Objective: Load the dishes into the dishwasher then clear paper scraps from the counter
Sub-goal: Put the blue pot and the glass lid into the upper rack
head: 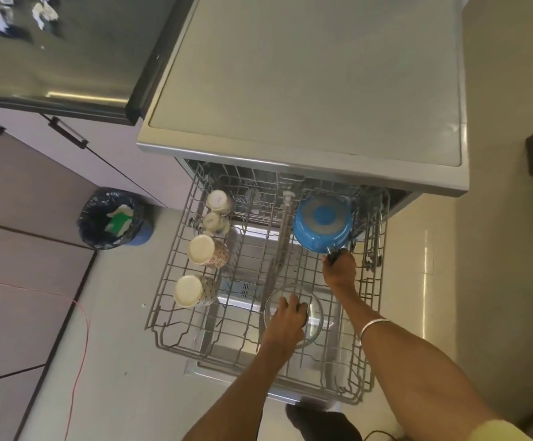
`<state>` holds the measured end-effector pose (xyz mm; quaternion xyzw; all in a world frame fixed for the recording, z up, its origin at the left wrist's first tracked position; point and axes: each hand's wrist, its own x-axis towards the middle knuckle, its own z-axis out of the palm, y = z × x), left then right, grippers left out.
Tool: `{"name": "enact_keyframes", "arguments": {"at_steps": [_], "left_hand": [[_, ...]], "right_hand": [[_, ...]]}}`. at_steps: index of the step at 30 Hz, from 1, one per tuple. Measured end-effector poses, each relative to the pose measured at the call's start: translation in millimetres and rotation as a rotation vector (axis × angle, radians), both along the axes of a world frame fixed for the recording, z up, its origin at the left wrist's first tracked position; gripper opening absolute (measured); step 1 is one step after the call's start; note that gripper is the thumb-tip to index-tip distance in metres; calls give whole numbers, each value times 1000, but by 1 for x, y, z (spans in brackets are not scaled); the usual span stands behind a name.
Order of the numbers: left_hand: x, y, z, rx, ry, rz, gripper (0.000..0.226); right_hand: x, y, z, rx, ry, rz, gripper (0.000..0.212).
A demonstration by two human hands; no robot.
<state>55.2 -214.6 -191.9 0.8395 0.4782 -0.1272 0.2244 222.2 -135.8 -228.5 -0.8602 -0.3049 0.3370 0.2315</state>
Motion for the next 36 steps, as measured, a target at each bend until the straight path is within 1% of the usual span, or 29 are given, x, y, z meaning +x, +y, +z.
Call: {"name": "enact_keyframes", "arguments": {"at_steps": [3, 9, 11, 15, 19, 20, 22, 24, 25, 29, 32, 36], "left_hand": [[3, -2, -3, 20, -4, 18, 60], [2, -9, -5, 53, -28, 5, 62], [1, -11, -6, 68, -32, -10, 60], [-3, -9, 4, 85, -50, -36, 58], [-8, -6, 18, 55, -53, 12, 58], [-9, -4, 23, 31, -58, 14, 58], [-10, -1, 33, -2, -39, 8, 59], [-13, 1, 49, -32, -28, 54, 60], [-15, 1, 57, -46, -23, 87, 57], [-28, 3, 83, -68, 6, 176, 48], [-41, 3, 102, -44, -8, 193, 44], [-66, 4, 129, 26, 11, 158, 37]], "right_hand": [[3, -4, -16, -74, -28, 103, 23], [6, -8, -24, -88, -24, 130, 27], [5, -11, -21, -112, -28, 146, 34], [5, -15, -7, -162, -59, 146, 60], [11, -18, 14, -241, -91, 164, 71], [12, -17, 21, -245, -95, 165, 68], [13, -15, 40, -237, -110, 186, 55], [14, -14, 58, -246, -128, 223, 44], [13, -14, 68, -253, -143, 245, 43], [1, -17, 111, -282, -97, 285, 37], [-11, -21, 140, -349, -100, 451, 25], [-25, -24, 170, -440, -145, 649, 19]]}}
